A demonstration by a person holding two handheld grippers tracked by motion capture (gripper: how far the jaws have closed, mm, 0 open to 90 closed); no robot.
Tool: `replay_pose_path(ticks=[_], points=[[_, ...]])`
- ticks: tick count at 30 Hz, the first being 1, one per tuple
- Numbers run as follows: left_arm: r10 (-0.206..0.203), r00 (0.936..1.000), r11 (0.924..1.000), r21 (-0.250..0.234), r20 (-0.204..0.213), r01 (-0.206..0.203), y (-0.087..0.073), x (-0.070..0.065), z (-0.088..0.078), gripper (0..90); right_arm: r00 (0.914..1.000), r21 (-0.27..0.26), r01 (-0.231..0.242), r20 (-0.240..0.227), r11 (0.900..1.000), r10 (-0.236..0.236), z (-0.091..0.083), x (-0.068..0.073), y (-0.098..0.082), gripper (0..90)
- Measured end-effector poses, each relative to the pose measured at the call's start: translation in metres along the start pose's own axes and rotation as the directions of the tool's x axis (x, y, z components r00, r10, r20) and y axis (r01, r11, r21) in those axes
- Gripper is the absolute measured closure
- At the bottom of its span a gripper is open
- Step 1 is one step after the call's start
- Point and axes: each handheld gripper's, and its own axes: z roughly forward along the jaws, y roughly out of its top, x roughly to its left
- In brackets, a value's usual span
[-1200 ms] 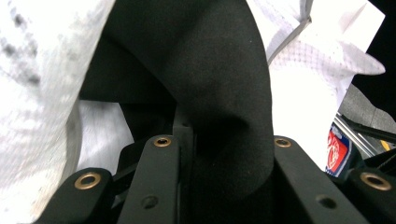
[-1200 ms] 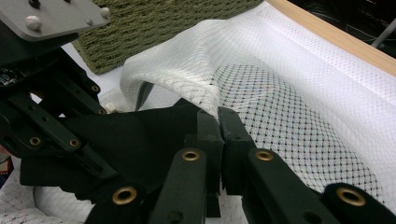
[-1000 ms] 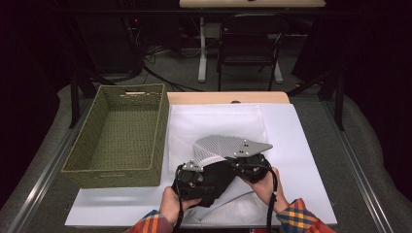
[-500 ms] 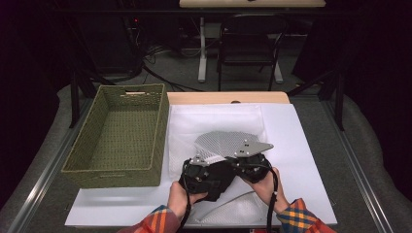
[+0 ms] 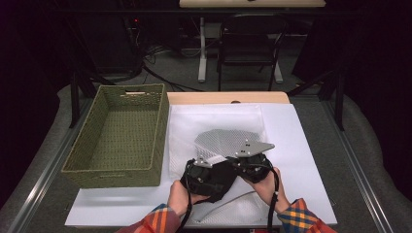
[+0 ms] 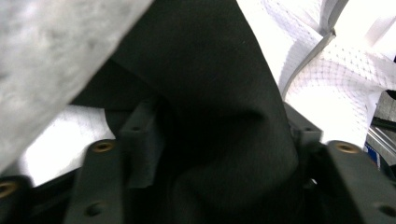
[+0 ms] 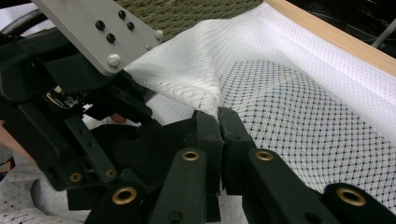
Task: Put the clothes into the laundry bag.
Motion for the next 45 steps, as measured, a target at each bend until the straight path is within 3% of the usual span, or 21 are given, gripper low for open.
replay_pose_path(ticks=[5,12,17,25,29,32,39,42,45], points=[[0.031,0.9995,0.9988,0.037,0.011,-0.032,-0.002,-0.002,-0.006,30.6,1.0,0.001,-0.001,0.0,1.0,0.001,0.0,0.0,0.0,88.7],[0.133,0.9905,0.9878,0.088,-0.036,-0.129,-0.009,-0.015,-0.014,20.5,1.0,0.001,-0.006,-0.001,1.0,0.006,0.0,0.0,0.0,88.7],[0.129,0.991,0.9857,0.113,-0.036,-0.125,-0.014,-0.017,-0.014,15.3,1.0,0.001,-0.002,0.001,1.0,0.002,0.0,0.0,0.0,88.7],[0.125,0.9916,0.9813,0.151,-0.031,-0.119,-0.018,-0.015,-0.002,16.2,1.0,0.001,-0.005,0.002,1.0,0.005,0.0,-0.001,-0.001,88.7],[0.139,0.989,0.9804,0.148,-0.051,-0.13,-0.02,-0.014,0.001,26.0,1.0,0.0,-0.005,0.001,1.0,0.005,0.0,-0.001,-0.001,88.7],[0.123,0.9903,0.9858,0.123,-0.064,-0.115,-0.021,-0.012,0.002,35.1,1.0,-0.001,-0.003,0.002,1.0,0.003,0.0,-0.001,-0.001,88.7],[0.093,0.9927,0.994,0.065,-0.077,-0.088,-0.023,-0.009,0.002,62.3,1.0,-0.001,-0.004,0.001,1.0,0.004,0.0,-0.001,0.0,88.7],[0.099,0.9924,0.9941,0.053,-0.073,-0.095,-0.023,-0.007,0.001,74.0,1.0,-0.002,-0.004,0.002,1.0,0.004,0.0,-0.001,0.0,88.7],[0.096,0.9933,0.9945,0.047,-0.065,-0.093,-0.022,-0.007,0.001,78.0,1.0,-0.003,-0.004,0.002,1.0,0.004,0.0,-0.001,0.0,88.7]])
